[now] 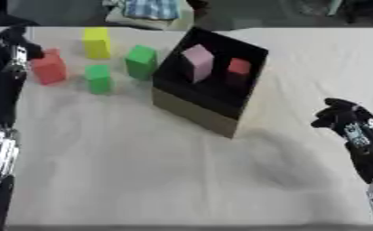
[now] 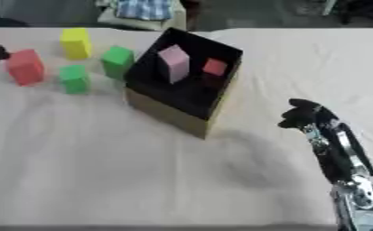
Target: Pick up objects on the table and place them in the box.
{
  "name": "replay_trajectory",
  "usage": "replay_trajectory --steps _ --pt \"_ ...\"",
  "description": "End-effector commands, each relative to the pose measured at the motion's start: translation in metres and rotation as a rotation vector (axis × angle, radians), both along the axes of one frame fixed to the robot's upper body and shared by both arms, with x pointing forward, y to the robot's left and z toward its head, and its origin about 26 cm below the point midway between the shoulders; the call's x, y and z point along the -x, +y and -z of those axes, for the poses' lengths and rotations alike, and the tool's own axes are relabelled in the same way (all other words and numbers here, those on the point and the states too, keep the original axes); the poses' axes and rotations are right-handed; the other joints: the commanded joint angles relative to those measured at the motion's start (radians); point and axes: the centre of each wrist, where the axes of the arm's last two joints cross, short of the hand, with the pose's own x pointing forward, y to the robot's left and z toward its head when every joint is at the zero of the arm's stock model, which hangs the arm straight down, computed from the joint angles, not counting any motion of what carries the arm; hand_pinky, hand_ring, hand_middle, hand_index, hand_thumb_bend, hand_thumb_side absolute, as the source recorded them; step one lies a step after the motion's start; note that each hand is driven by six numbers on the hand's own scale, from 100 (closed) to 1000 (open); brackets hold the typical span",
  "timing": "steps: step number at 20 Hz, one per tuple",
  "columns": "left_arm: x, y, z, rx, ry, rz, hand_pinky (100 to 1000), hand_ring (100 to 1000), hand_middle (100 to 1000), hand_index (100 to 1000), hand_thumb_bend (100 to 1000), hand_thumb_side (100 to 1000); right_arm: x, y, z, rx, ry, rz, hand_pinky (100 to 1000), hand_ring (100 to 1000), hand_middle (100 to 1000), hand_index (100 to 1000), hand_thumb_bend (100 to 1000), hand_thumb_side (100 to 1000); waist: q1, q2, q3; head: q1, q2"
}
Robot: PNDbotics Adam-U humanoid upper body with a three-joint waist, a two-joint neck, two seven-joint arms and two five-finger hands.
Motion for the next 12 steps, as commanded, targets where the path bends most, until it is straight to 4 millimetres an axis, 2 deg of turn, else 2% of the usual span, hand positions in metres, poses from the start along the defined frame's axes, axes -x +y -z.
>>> replay_trajectory --steps 1,4,6,9,12 --pt "-0.011 0.01 -0.031 -0.295 0.024 0.005 869 736 697 905 100 544 0.0 -0.004 -0.006 0.024 -0.017 0.0 682 601 599 800 100 669 0.005 -0.018 -0.005 -0.002 -0.008" --pt "-0.029 0.013 -0.051 -0.566 0.107 0.03 871 759 746 917 100 480 0.001 -0.004 -0.005 0.027 -0.011 -0.002 682 601 599 800 100 670 0.01 -0.022 -0.011 -0.001 -0.007" --pt "-0.043 0.014 -0.061 -0.714 0.168 0.041 869 779 790 925 184 437 0.001 -0.004 -0.004 0.029 -0.006 -0.005 682 601 599 800 100 672 0.013 -0.024 -0.015 -0.001 -0.004" --pt "-0.068 0.013 -0.067 -0.879 0.269 0.05 863 787 812 926 284 453 0.002 -0.004 -0.003 0.032 -0.001 -0.009 682 601 599 800 100 672 0.016 -0.028 -0.02 -0.001 -0.002" --pt "-0.093 0.013 -0.063 -0.97 0.368 0.055 860 789 818 927 344 474 0.002 -0.004 -0.002 0.032 0.003 -0.009 682 601 599 799 100 674 0.017 -0.03 -0.023 -0.002 -0.001"
